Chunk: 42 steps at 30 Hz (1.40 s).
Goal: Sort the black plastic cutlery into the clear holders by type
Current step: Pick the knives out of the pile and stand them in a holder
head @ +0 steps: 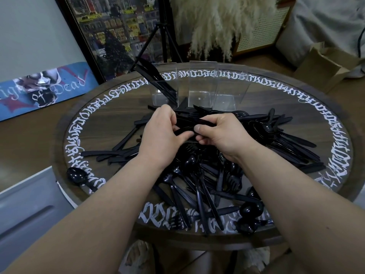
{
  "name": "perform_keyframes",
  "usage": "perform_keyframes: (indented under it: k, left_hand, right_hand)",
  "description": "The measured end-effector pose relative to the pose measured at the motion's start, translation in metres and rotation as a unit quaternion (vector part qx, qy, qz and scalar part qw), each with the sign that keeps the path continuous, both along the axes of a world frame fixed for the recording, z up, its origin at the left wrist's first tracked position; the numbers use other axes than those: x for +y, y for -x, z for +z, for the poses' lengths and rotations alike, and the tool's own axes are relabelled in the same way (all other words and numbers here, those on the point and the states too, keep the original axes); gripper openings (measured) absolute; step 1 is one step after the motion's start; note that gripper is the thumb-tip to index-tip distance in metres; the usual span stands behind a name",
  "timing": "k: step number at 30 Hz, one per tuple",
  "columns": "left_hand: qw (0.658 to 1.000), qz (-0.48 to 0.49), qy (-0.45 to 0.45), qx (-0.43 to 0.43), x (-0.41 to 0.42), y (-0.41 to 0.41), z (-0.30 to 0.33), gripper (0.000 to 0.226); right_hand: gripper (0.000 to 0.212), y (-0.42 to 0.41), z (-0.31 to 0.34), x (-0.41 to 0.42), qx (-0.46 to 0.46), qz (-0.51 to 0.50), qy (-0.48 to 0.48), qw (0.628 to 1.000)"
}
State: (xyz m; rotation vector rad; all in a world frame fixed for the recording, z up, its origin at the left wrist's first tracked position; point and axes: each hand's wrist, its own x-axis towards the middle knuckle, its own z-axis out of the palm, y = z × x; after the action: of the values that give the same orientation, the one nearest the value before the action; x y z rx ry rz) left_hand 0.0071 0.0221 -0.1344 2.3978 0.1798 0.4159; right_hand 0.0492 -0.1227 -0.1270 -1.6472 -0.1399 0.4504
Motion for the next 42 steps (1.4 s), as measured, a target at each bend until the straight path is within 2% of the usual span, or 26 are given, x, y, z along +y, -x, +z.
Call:
perform_keyframes:
  k: [2,4,7,10,12,14,19,22,29,33,37,42]
  left_hand:
    - [1.000,0.000,-0.013,-0.004,0.002,0.001,0.000,0.052]
    - [0.998,0.014,-0.064,-0.012,0.007,0.002,0.001,0.048]
    - [0.983,0.037,-0.177,0.021,0.022,0.002,0.002,0.074]
    - [0.975,0.018,-0.216,0.055,0.036,0.006,0.002,0.094]
    - [0.971,-0.008,-0.234,0.046,0.038,0.008,0.001,0.096]
    - [0.965,-0.040,-0.254,0.053,0.037,0.009,-0.001,0.087]
    - [0.978,-0.050,-0.202,0.015,0.040,0.004,-0.002,0.050]
    - [0.982,-0.062,-0.178,0.028,0.041,0.003,0.002,0.038]
    - [0.970,-0.087,-0.213,0.081,0.043,0.003,0.001,0.035]
    - [0.967,-0.107,-0.194,0.123,0.045,0.004,0.000,0.033]
    - [0.976,-0.096,-0.143,0.134,0.044,0.004,0.002,0.028]
    - [0.977,-0.101,-0.135,0.130,0.041,0.006,0.003,0.027]
  right_hand:
    - [0.018,-0.001,-0.001,0.002,-0.004,-0.015,0.014,1.000]
    - [0.018,-0.004,0.000,0.002,0.004,-0.044,0.008,0.999]
    - [0.015,-0.008,0.004,-0.006,0.040,-0.068,-0.021,0.997]
    - [0.014,-0.010,0.007,-0.015,0.088,-0.057,-0.047,0.993]
    - [0.013,-0.011,0.008,-0.018,0.116,-0.036,-0.051,0.991]
    - [0.009,-0.011,0.008,-0.020,0.135,-0.026,-0.052,0.989]
    - [0.002,-0.009,0.010,-0.022,0.165,0.003,-0.061,0.984]
    - [0.004,-0.010,0.011,-0.022,0.164,-0.005,-0.068,0.984]
    - [0.009,-0.011,0.015,-0.021,0.167,0.005,-0.065,0.984]
    - [0.011,-0.011,0.017,-0.021,0.170,0.008,-0.073,0.983]
    - [0.010,-0.012,0.018,-0.015,0.163,-0.062,-0.140,0.975]
    - [0.012,-0.014,0.018,-0.012,0.174,-0.134,-0.210,0.953]
